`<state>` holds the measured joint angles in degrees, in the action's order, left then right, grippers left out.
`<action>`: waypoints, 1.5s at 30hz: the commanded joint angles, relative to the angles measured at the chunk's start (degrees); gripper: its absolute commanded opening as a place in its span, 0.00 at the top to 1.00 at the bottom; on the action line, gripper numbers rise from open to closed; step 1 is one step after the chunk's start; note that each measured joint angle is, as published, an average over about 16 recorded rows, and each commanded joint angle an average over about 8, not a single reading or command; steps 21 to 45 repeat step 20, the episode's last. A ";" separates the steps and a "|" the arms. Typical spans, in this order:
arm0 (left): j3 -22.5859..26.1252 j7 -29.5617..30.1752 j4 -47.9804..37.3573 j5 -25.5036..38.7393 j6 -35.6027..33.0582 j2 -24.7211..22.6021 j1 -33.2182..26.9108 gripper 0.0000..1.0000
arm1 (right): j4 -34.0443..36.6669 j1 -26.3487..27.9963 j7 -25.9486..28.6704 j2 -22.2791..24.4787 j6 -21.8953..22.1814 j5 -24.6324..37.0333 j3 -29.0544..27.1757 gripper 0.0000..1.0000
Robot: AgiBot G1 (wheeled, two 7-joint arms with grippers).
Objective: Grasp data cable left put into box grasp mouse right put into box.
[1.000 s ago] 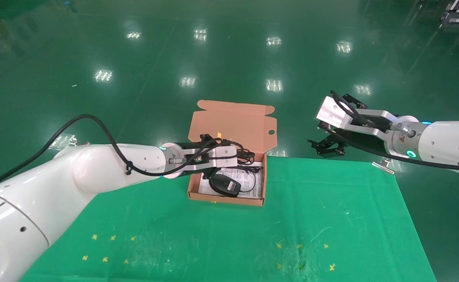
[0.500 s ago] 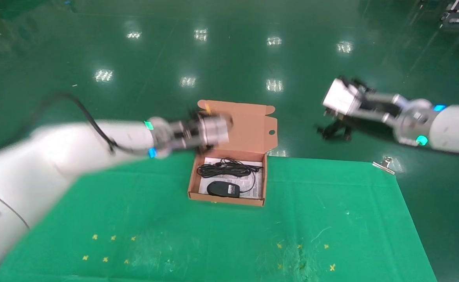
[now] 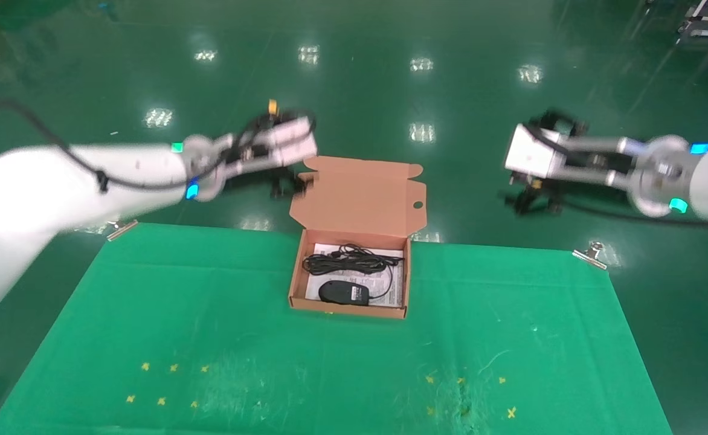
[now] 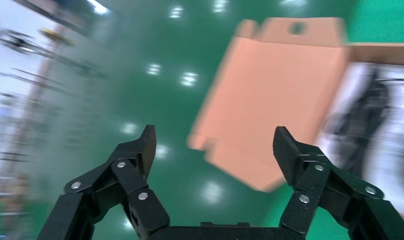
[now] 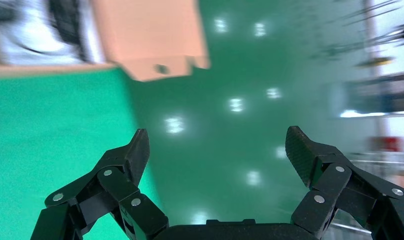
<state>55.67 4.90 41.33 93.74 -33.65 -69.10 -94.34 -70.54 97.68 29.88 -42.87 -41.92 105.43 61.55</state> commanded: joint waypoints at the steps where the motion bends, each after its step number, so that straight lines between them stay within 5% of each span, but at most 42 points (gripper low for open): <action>1: -1.39 0.21 1.13 -1.82 -1.83 1.20 1.15 0.00 | -0.10 -1.25 -0.65 0.27 -1.51 -2.19 -1.56 0.00; 20: -14.47 2.14 11.77 -18.94 -19.00 12.44 11.96 0.00 | -1.09 -13.01 -6.88 2.82 -15.76 -22.89 -16.39 0.00; 45: -14.47 2.14 11.77 -18.94 -19.00 12.44 11.96 0.00 | -1.09 -13.01 -6.88 2.82 -15.76 -22.89 -16.39 0.00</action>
